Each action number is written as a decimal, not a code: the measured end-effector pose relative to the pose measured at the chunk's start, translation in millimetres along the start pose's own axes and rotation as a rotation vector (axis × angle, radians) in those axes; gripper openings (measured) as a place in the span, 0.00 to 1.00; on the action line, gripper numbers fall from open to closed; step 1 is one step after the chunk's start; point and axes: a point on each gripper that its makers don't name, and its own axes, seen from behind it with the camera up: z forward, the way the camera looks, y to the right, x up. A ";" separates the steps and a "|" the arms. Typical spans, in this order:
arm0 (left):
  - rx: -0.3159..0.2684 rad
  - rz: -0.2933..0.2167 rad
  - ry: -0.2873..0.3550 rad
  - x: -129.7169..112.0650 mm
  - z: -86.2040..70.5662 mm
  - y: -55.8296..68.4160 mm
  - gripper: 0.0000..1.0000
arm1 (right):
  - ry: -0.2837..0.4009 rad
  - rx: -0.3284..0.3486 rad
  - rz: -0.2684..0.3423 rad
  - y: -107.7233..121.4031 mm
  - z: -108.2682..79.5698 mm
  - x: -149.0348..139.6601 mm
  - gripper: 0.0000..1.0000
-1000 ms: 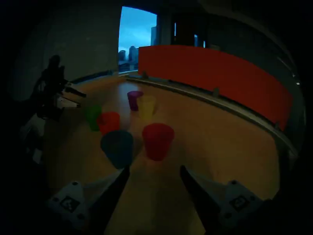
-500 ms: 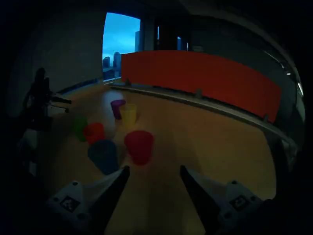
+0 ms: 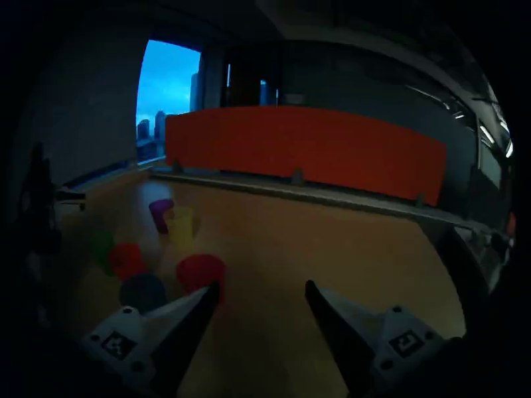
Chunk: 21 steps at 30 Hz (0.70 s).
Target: Pour water
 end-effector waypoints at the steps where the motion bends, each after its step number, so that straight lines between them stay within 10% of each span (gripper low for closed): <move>1: 0.009 -0.007 0.010 3.7 -0.7 -3.0 0.96 | 0.015 -0.013 0.008 2.0 1.2 5.0 0.99; 21: 0.131 -0.172 0.210 59.0 -1.3 -25.2 0.96 | 0.284 -0.301 0.103 50.2 3.1 72.6 0.99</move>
